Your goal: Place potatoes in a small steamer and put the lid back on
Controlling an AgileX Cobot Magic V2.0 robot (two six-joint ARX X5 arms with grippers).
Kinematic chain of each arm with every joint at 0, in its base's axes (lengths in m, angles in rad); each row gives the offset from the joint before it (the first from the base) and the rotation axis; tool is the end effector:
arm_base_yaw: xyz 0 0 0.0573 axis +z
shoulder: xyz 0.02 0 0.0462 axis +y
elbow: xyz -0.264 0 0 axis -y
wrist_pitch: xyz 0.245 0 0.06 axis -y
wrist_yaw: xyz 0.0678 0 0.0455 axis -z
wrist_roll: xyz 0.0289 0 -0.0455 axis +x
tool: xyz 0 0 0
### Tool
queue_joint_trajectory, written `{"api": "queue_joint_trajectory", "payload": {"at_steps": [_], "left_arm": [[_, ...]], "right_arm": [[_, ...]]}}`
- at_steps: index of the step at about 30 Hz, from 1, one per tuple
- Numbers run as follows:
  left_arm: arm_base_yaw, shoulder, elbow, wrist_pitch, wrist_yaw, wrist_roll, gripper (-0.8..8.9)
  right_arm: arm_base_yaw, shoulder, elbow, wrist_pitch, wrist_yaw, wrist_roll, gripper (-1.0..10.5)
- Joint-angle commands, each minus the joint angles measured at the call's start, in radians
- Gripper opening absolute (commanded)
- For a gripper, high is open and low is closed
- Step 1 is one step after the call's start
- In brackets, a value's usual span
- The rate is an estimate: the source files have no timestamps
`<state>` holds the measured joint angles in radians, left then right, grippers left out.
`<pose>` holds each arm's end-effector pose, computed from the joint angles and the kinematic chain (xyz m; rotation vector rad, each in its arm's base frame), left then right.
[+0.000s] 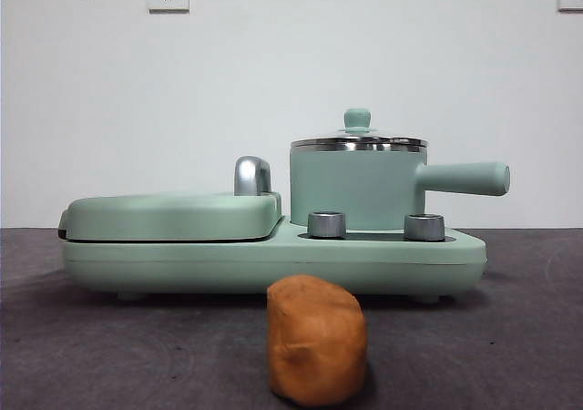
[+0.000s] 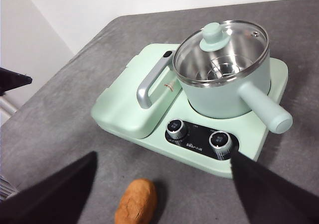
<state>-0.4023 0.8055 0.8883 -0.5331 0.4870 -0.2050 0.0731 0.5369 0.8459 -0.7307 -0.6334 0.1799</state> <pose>0.1423 -0.0752 0.3333 -0.2077 0.5529 -0.8233 0.0899 0.0237 0.3329 0.2890 0.4760 0.6579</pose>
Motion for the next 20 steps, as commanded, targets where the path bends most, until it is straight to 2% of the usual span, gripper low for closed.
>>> {"api": "queue_joint_trajectory", "payload": {"at_steps": [1,12,17,20], "left_arm": [[-0.019,0.035,0.049,-0.034,0.011,-0.018,5.42],[-0.089,0.253,0.209,-0.082,0.011,0.026,5.41],[-0.124,0.418,0.350,-0.102,0.002,0.064,5.41],[-0.148,0.536,0.468,-0.138,-0.039,0.098,5.41]], "right_arm": [[0.003,0.004,0.014,-0.008,-0.003,-0.004,4.7],[0.003,0.004,0.014,-0.035,-0.002,-0.004,4.7],[0.003,0.004,0.014,-0.029,-0.003,-0.003,4.7],[0.003,0.004,0.014,-0.033,-0.003,0.004,4.7]]}}
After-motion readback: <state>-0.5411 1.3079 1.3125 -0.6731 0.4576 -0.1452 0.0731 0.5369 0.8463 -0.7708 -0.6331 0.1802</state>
